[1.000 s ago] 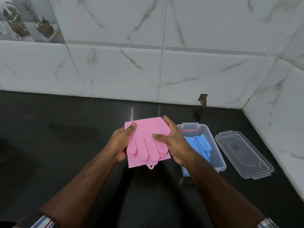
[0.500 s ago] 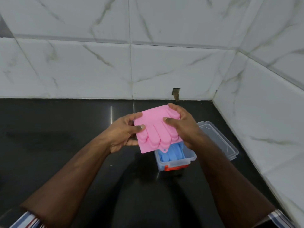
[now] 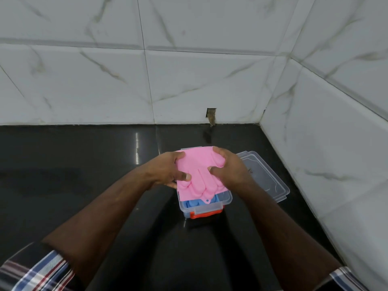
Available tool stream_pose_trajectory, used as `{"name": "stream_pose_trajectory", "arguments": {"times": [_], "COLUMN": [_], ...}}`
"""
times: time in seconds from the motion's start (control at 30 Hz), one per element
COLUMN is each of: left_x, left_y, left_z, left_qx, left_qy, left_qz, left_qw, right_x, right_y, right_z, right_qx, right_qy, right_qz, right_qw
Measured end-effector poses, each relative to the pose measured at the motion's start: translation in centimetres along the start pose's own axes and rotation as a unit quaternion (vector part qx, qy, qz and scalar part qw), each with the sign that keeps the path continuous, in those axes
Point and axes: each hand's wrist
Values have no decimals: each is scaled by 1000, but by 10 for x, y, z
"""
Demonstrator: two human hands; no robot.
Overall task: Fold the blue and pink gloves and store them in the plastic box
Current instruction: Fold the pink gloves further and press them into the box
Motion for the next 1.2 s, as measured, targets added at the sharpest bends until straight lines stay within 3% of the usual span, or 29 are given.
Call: {"name": "stream_pose_trajectory", "arguments": {"times": [0.2, 0.33, 0.5, 1.0, 1.2], "left_x": [-3, -6, -10, -21, -9], "left_y": [5, 9, 11, -14, 0], "left_z": [-7, -14, -23, -33, -20], "left_qx": [-157, -315, -432, -587, -559], "left_qy": [15, 22, 34, 66, 66], "left_qz": [-16, -19, -27, -33, -53], "left_qw": [987, 949, 901, 807, 825], "right_x": [2, 3, 2, 6, -3], "right_y": [0, -3, -7, -11, -25], "right_z": [-8, -13, -20, -38, 11], "right_qx": [81, 138, 190, 350, 307], "right_qy": [-6, -7, -10, -69, -103], "right_qz": [40, 90, 117, 149, 133], "right_qw": [996, 986, 975, 922, 937]}}
Point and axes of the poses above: each hand's wrist, its own x-axis away from the middle knuckle, its own z-axis out of the back of the hand, y = z × x, and after that the axes turned 14 degrees about x, right-handed
